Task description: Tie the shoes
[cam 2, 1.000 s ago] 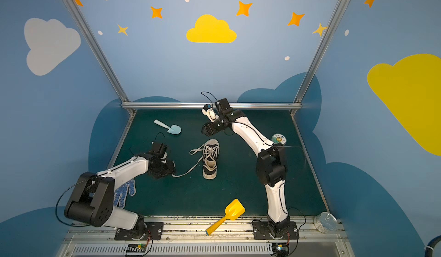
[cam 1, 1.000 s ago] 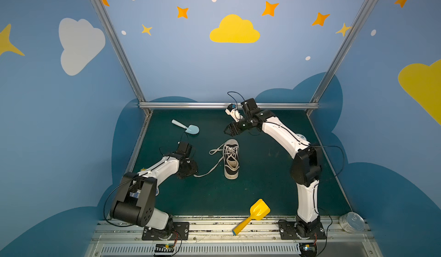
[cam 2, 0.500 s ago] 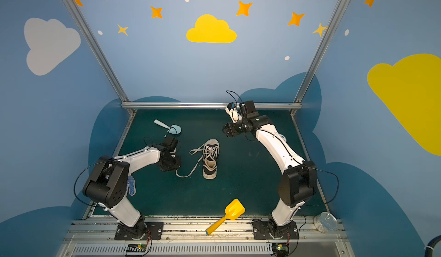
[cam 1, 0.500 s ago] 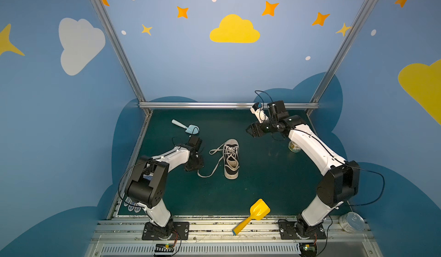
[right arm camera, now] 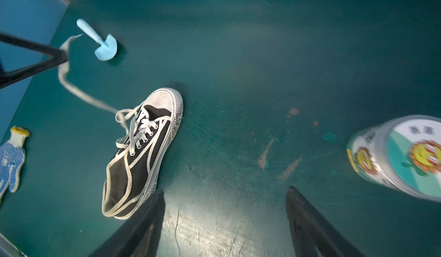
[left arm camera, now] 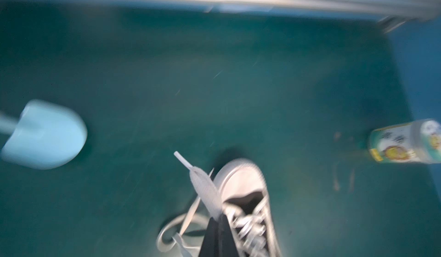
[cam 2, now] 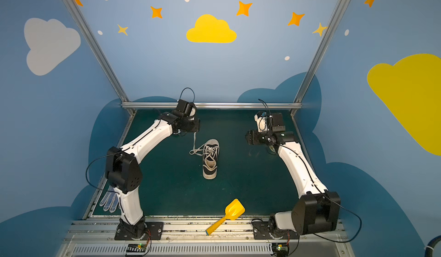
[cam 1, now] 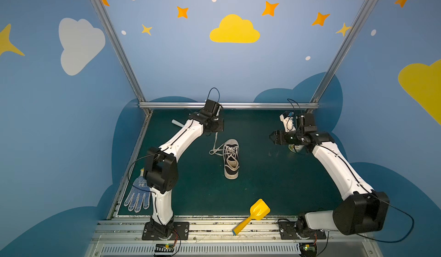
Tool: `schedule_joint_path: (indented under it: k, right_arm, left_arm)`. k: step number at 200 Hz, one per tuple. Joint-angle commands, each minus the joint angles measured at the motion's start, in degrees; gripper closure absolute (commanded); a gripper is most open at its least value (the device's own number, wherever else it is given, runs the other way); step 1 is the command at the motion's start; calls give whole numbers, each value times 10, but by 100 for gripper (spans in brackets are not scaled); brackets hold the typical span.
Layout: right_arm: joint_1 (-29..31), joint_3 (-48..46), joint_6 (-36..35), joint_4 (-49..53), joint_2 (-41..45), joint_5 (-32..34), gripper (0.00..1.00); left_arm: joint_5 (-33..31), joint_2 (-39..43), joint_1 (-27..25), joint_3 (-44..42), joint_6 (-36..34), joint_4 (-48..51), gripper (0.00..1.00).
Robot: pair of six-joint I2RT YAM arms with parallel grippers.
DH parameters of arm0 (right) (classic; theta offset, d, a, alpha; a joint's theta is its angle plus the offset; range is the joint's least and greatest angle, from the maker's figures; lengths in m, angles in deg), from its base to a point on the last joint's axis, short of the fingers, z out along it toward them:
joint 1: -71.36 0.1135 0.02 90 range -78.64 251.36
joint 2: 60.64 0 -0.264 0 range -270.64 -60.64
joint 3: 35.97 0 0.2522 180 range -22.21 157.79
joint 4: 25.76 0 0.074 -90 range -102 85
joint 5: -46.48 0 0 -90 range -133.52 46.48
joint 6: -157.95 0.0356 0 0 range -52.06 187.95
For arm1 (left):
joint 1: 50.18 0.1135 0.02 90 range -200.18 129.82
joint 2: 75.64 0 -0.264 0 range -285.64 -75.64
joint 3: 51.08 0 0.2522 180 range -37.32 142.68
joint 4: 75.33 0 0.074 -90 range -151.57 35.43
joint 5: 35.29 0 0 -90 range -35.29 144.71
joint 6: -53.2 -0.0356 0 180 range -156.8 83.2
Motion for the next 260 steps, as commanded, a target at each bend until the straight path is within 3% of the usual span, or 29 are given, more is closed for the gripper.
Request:
schedule_joint_path:
  k: [1,36,60,153,168,182,197,260]
  right_arm:
    - [-27,-5,17,9,29,-8,20]
    - [-118,-14,59,21,65,-24,20]
    - [-160,-15,74,20,85,-29,20]
    - [-189,-18,74,6,81,-67,20]
    - [-189,-17,74,8,80,-69,20]
    - [-189,-18,71,10,80,-70,20]
    - [-189,-18,69,13,79,-67,20]
    - [-210,-10,80,40,79,-41,20]
  left_arm:
    - [19,-91,-50,133,-39,67,95]
    - [40,-246,-127,386,-58,128,94]
    - [60,-320,-168,469,-57,145,94]
    - [121,-333,-284,319,-68,115,93]
    - [117,-334,-292,311,-71,123,82]
    - [122,-331,-296,303,-78,128,51]
    - [122,-321,-301,291,-89,125,35]
    - [117,-243,-287,235,-70,73,32]
